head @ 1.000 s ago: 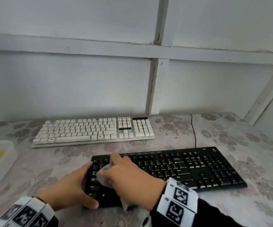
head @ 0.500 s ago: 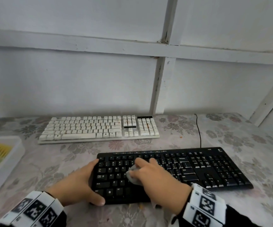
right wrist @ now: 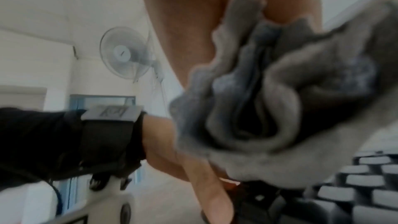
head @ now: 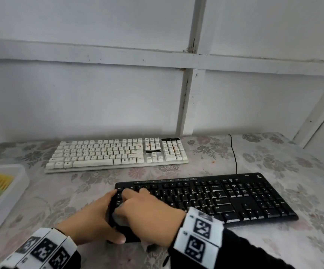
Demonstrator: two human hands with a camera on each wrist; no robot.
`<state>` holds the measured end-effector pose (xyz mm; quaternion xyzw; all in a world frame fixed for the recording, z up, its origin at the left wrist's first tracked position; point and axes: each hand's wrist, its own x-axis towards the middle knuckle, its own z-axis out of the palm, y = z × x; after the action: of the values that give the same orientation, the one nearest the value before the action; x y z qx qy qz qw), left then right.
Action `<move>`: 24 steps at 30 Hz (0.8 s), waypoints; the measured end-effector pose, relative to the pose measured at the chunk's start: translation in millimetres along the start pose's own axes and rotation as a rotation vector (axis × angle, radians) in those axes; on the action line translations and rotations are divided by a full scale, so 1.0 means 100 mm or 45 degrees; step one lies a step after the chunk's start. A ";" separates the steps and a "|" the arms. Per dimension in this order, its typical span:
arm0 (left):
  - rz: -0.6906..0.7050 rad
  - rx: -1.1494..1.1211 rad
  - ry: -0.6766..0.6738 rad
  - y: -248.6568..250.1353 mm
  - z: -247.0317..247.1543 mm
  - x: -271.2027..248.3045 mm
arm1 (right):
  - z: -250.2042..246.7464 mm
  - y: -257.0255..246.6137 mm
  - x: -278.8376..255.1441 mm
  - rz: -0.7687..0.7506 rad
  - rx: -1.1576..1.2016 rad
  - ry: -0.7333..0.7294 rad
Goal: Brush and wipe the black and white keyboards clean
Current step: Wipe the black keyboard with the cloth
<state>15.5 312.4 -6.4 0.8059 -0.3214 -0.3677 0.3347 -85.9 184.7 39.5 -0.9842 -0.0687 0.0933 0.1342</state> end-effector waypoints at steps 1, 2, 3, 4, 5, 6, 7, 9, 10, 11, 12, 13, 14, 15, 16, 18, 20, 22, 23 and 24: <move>-0.017 0.032 -0.007 0.00 0.00 0.00 | 0.04 -0.02 0.05 0.004 -0.005 -0.016; -0.024 0.051 -0.006 0.01 0.00 0.00 | 0.06 -0.03 0.07 0.010 -0.008 -0.016; -0.026 0.055 0.002 0.00 0.00 0.00 | 0.09 -0.03 0.07 0.015 -0.011 -0.007; -0.016 0.042 0.006 0.00 0.00 0.00 | 0.11 -0.01 0.05 0.019 -0.026 0.001; 0.001 0.025 0.008 0.02 0.01 0.00 | 0.11 0.02 0.02 0.023 -0.052 0.000; 0.020 0.006 0.015 0.02 0.02 0.00 | 0.11 0.05 -0.03 0.024 -0.079 -0.004; 0.032 -0.021 0.017 0.03 0.02 0.00 | 0.09 0.09 -0.09 0.028 -0.097 -0.004; 0.029 -0.083 0.030 0.01 0.01 0.00 | 0.06 0.19 -0.21 0.061 -0.098 0.002; 0.026 -0.093 0.034 -0.01 0.01 0.00 | 0.04 0.26 -0.27 0.087 -0.090 0.011; 0.019 -0.081 0.026 -0.02 0.01 -0.01 | 0.05 0.34 -0.33 0.115 -0.083 0.019; 0.014 -0.073 0.013 -0.02 0.01 -0.02 | 0.04 0.42 -0.39 0.146 -0.078 0.025; 0.007 -0.070 0.006 -0.04 0.01 -0.02 | 0.04 0.51 -0.46 0.184 -0.075 0.025; 0.014 -0.072 0.005 -0.04 0.01 -0.01 | 0.02 0.59 -0.53 0.230 -0.085 0.023; 0.017 -0.068 0.015 -0.05 0.01 0.00 | 0.01 0.68 -0.59 0.281 -0.101 0.017; 0.013 -0.060 0.021 -0.05 0.01 0.00 | -0.02 0.73 -0.63 0.325 -0.115 0.007; 0.009 -0.049 0.024 -0.03 0.01 -0.01 | -0.06 0.75 -0.63 0.336 -0.081 0.026; 0.011 -0.032 0.025 0.00 0.01 -0.02 | -0.08 0.62 -0.52 0.228 -0.021 0.105; 0.008 -0.031 0.026 0.02 0.01 -0.02 | -0.07 0.40 -0.33 0.073 -0.007 0.131; 0.012 -0.022 0.025 0.04 0.01 -0.02 | -0.05 0.29 -0.24 0.012 -0.004 0.097; 0.021 0.001 0.018 0.06 0.01 -0.02 | -0.04 0.18 -0.16 -0.026 0.001 0.046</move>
<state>11.8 310.6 -1.4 0.8060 -0.3257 -0.3592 0.3395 -98.1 163.8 41.1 -0.9849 -0.0762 0.0741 0.1367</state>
